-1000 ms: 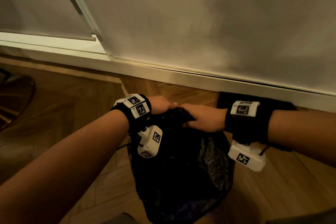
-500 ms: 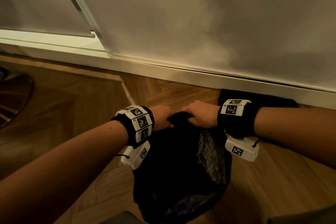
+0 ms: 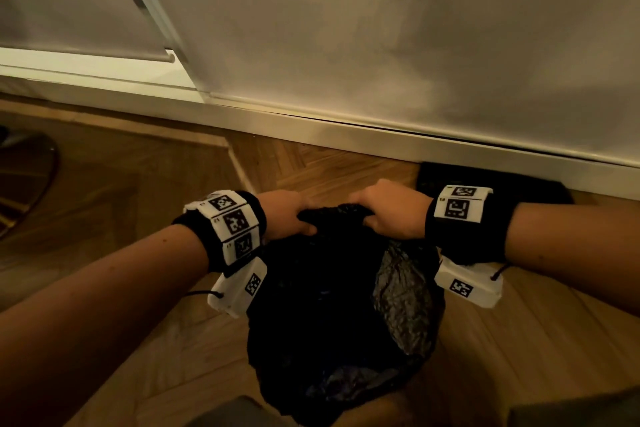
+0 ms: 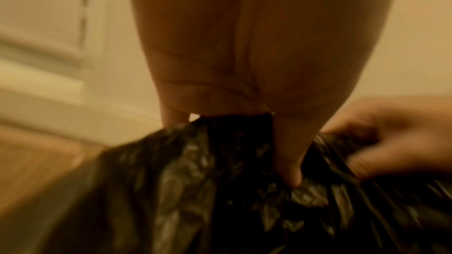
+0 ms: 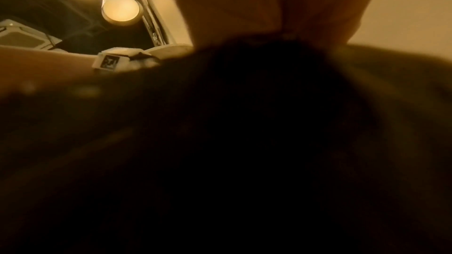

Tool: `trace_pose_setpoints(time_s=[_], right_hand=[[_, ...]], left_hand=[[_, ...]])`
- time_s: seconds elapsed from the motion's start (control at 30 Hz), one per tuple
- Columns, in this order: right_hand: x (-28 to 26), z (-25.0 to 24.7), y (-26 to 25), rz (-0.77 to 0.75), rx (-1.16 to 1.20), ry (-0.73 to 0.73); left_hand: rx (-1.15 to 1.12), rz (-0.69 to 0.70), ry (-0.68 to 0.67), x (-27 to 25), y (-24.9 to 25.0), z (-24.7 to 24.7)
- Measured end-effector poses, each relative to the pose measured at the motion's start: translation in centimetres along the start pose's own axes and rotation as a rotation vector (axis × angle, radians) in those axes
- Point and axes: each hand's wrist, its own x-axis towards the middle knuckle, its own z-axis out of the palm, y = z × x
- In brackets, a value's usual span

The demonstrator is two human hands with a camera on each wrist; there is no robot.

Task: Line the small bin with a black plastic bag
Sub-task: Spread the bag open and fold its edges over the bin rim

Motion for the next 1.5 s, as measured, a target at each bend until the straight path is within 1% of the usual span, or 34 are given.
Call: trace_pose_setpoints(time_s=[0.1,0.17,0.27,0.37,0.57,0.67,0.73,0.8,0.87,0.93,1.0,1.03,1.13,1.2,1.27,1.33,1.4,1.5], right_hand=[[0.6,-0.2,-0.2,0.017,-0.049,-0.033],[0.7,-0.2,0.0,0.039,-0.053,-0.062],[0.5,-0.1,0.2,0.053,-0.03,-0.096],[0.6,-0.3,0.2,0.047,-0.032,-0.082],[1.1,-0.2,0.4,0.05,-0.06,-0.051],[1.4,-0.6,0.9,0.065,-0.028,-0.039],[1.1,-0.9,1.5,0.1,0.088,-0.026],[0.1,-1.3,2.2,0.134,0.188,-0.064],[-0.6,-1.2,2.8,0.136,0.159,-0.097],[-0.9,-0.9,3.2,0.154,0.12,-0.082],[-1.2,-0.9,2.9,0.193,0.171,-0.056],[-1.4,-0.9,2.5,0.194,0.195,-0.067],[-2.0,-0.1,2.1,0.142,0.146,-0.132],[-2.1,0.3,2.4,0.15,0.139,-0.119],[-2.1,0.7,2.6,0.148,0.184,-0.099],[-2.2,1.1,3.0,0.149,0.217,-0.103],[-2.5,1.4,3.5,0.164,0.254,-0.106],[-3.3,0.7,3.6,0.193,0.341,-0.124]], left_hand=[[0.031,0.061,0.097,0.2,1.6,0.4],[0.078,0.097,0.125,0.6,2.5,0.5],[0.184,0.084,0.13,1.3,3.2,-0.1],[0.255,0.062,0.117,1.7,3.3,-0.5],[0.253,0.082,0.156,1.7,3.0,-1.0],[0.203,0.072,0.166,1.8,2.8,-1.1],[0.168,0.048,0.186,1.7,2.1,-1.1],[0.151,0.008,0.221,1.6,1.1,-1.1],[0.125,-0.029,0.24,1.3,0.3,-1.1],[0.102,-0.052,0.252,1.3,0.1,-1.1],[0.089,-0.07,0.245,1.4,0.1,-1.2],[0.085,-0.074,0.239,1.5,0.1,-1.2],[0.078,-0.062,0.218,1.6,0.1,-1.2],[0.063,-0.054,0.212,1.5,0.3,-1.1],[0.033,-0.052,0.204,1.3,0.2,-1.1],[-0.045,-0.074,0.195,0.6,-0.5,-0.8],[-0.17,-0.107,0.199,-0.7,-1.8,-0.3],[-0.376,-0.205,0.198,-3.5,-3.9,1.0]])
